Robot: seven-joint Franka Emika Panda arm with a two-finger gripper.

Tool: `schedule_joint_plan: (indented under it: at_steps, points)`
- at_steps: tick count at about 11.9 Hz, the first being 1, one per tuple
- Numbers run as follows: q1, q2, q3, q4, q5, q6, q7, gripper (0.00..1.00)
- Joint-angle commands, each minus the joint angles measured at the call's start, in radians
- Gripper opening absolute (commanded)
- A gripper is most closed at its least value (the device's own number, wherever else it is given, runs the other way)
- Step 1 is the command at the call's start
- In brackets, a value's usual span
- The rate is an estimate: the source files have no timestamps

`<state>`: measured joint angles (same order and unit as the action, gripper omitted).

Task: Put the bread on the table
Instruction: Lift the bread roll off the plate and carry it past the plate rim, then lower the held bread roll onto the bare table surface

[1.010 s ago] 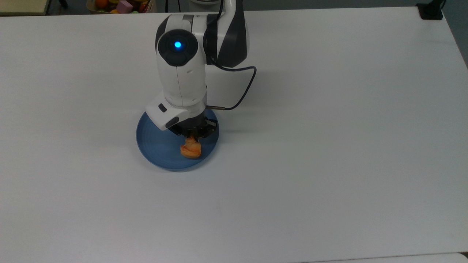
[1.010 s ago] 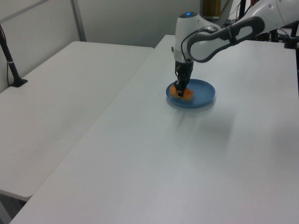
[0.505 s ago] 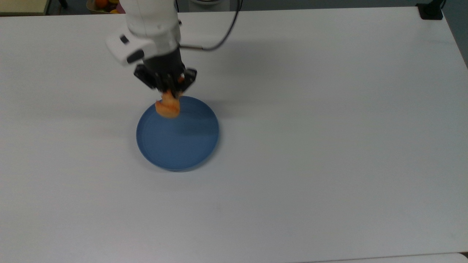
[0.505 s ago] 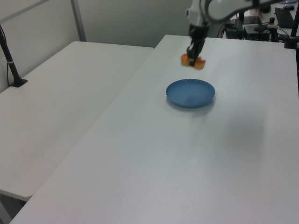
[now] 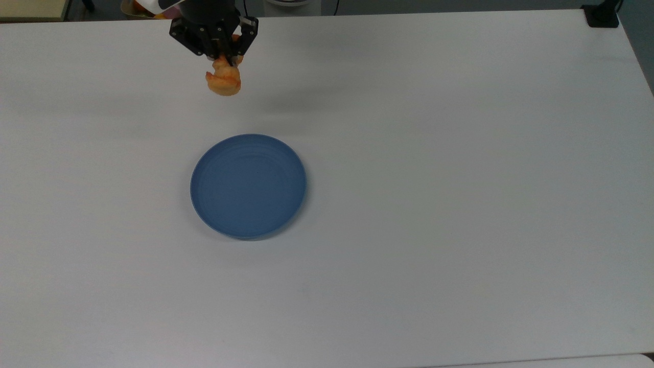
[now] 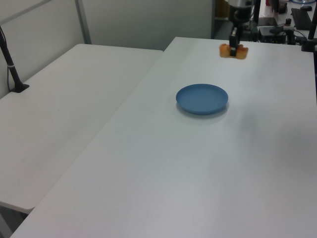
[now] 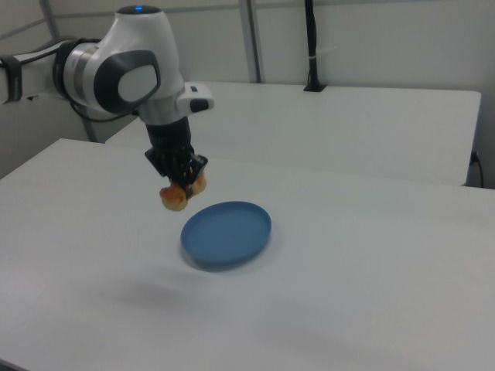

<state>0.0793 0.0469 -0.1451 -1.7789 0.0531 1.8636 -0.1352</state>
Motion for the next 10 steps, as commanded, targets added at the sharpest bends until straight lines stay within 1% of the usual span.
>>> schedule_joint_plan:
  at_steps: [1,2,4,6,8,10]
  points:
    - [0.016,-0.088,-0.005,-0.184,0.001,0.035,-0.040,0.00]
    - [0.016,-0.093,-0.005,-0.227,-0.010,0.040,-0.058,0.00]
    - [0.016,-0.090,0.001,-0.315,-0.062,0.075,-0.066,0.00]
    - [0.019,-0.064,0.002,-0.396,-0.114,0.156,-0.057,0.00]
    - [0.019,-0.024,0.002,-0.401,-0.127,0.175,-0.063,0.00]
    - [0.019,0.020,0.002,-0.412,-0.148,0.175,-0.063,0.03]
